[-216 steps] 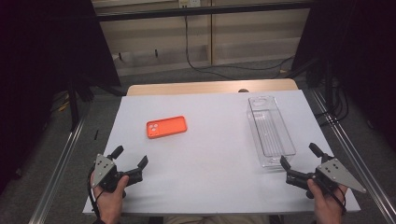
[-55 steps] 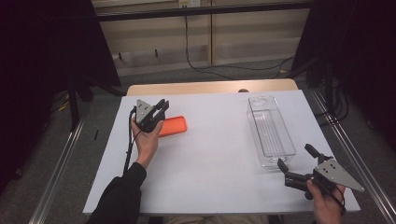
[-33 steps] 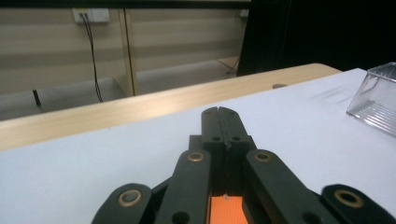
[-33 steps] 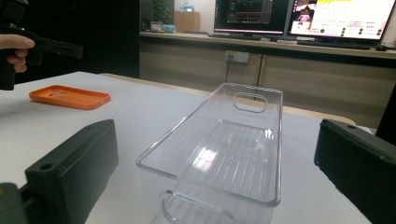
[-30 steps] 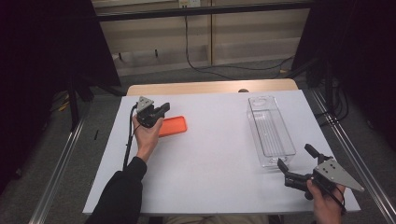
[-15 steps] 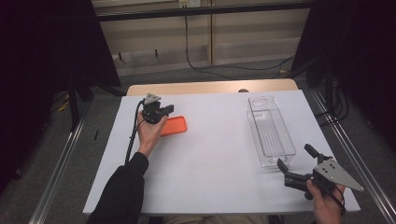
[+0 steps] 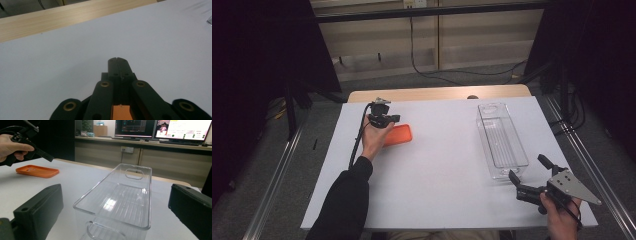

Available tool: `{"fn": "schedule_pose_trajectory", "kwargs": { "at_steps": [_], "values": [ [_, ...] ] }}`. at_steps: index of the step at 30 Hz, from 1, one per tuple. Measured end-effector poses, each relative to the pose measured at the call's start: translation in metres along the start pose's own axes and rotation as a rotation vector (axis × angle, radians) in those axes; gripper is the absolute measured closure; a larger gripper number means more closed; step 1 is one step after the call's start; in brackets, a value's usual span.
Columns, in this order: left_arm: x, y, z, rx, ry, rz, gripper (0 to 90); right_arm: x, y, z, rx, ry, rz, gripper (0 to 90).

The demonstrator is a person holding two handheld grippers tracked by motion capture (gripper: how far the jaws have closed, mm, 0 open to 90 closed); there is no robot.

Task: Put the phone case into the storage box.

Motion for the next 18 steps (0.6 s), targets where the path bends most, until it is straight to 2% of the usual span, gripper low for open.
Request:
{"fn": "schedule_pose_trajectory", "kwargs": {
  "at_steps": [2,4,6,10,15,17,18],
  "values": [
    [0.0,0.004,-0.001,0.004,0.0,-0.026,90.0,0.0,0.0,0.0,0.003,0.0,-0.002,0.0],
    [-0.001,0.008,-0.001,-0.009,-0.001,-0.03,90.0,0.0,0.0,0.0,0.001,0.002,-0.002,0.0],
    [-0.001,0.011,-0.003,-0.029,0.016,-0.044,90.0,0.0,0.0,0.0,0.001,0.001,-0.002,0.0],
    [-0.002,0.018,-0.004,-0.036,-0.008,-0.055,90.0,0.0,0.0,0.0,0.002,0.001,0.0,0.0],
    [0.001,0.022,-0.005,-0.037,-0.016,-0.071,90.0,0.001,0.0,0.0,-0.003,0.004,-0.003,0.0],
    [0.002,0.023,-0.005,-0.034,-0.031,-0.074,90.0,0.001,0.0,0.0,-0.004,0.004,-0.003,0.0],
    [0.002,0.024,-0.005,-0.045,-0.028,-0.076,90.0,0.001,0.0,0.0,-0.005,0.003,-0.003,0.0]
  ]
}}
Point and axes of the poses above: each handheld gripper's, and its own axes: y roughly forward along the jaws, x roughly out of its underside, z roughly to its right, the point moved 4 cm from there along y, roughly forward along the jaws, and after that the axes turned 4 degrees about y, right-handed, at the moved point
